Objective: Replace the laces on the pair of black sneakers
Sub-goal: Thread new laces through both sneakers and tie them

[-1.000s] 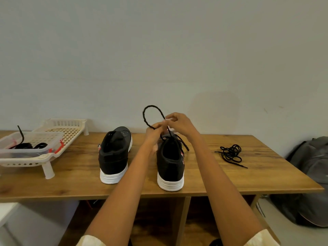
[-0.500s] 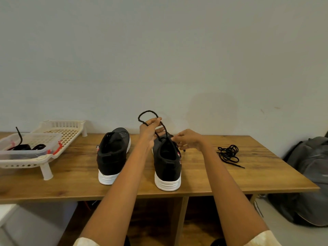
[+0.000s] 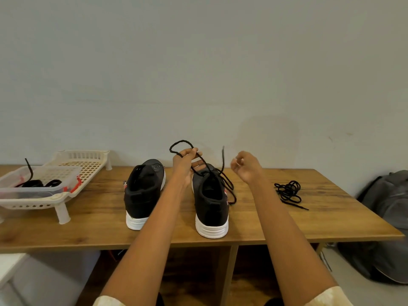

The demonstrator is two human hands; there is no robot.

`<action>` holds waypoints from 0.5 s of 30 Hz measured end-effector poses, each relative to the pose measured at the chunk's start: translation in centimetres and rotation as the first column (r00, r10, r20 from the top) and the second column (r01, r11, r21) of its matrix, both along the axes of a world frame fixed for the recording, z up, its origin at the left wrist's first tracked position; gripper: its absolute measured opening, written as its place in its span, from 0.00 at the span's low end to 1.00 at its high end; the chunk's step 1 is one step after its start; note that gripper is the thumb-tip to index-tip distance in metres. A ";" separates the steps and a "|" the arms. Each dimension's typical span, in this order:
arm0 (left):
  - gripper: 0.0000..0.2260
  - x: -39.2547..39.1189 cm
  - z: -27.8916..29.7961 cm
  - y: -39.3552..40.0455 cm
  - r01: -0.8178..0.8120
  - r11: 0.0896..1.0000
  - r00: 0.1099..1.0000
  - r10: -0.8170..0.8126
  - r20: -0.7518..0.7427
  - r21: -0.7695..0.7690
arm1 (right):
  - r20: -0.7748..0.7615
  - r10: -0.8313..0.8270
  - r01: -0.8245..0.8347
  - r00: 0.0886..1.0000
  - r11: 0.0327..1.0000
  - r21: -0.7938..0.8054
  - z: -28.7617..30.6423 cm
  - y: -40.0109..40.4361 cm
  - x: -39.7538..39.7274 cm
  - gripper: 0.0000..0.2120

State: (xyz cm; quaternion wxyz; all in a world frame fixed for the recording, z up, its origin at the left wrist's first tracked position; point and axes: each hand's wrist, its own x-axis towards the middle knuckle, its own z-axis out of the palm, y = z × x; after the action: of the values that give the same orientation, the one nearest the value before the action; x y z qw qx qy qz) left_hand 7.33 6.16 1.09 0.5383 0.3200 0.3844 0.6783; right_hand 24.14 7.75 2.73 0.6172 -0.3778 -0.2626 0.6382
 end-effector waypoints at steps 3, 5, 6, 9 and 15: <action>0.04 0.0 0.0 0.0 -0.013 1.000 0.999 0.014 -0.031 0.011 | -0.091 -0.127 0.126 0.988 0.992 -0.014 0.8 0.4 1.0 0.09; 0.04 0.1 0.2 0.1 -0.030 0.999 0.996 0.031 -0.088 0.017 | 0.111 -0.202 0.200 0.973 0.979 0.034 0.4 0.2 1.0 0.05; 0.04 0.3 0.5 0.1 -0.033 0.999 0.993 0.035 -0.113 0.023 | 0.245 -0.194 0.181 0.950 0.981 0.073 0.1 0.0 0.8 0.03; 0.02 0.9 0.8 0.0 -0.012 0.999 1.000 0.013 -0.026 0.030 | 0.649 -0.007 -0.121 0.761 0.981 0.152 -0.4 -0.7 -0.1 0.08; 0.05 1.4 -0.7 0.1 0.006 1.000 0.945 -0.015 0.327 0.029 | 0.991 -0.077 -0.450 0.113 0.885 0.120 -0.3 -0.8 -2.5 0.14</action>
State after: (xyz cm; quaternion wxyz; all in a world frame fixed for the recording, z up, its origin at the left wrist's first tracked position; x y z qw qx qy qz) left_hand 8.73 6.24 0.41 0.5939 0.2124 0.2787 0.7242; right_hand 21.68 6.99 2.41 0.2649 -0.5295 -0.7697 0.2387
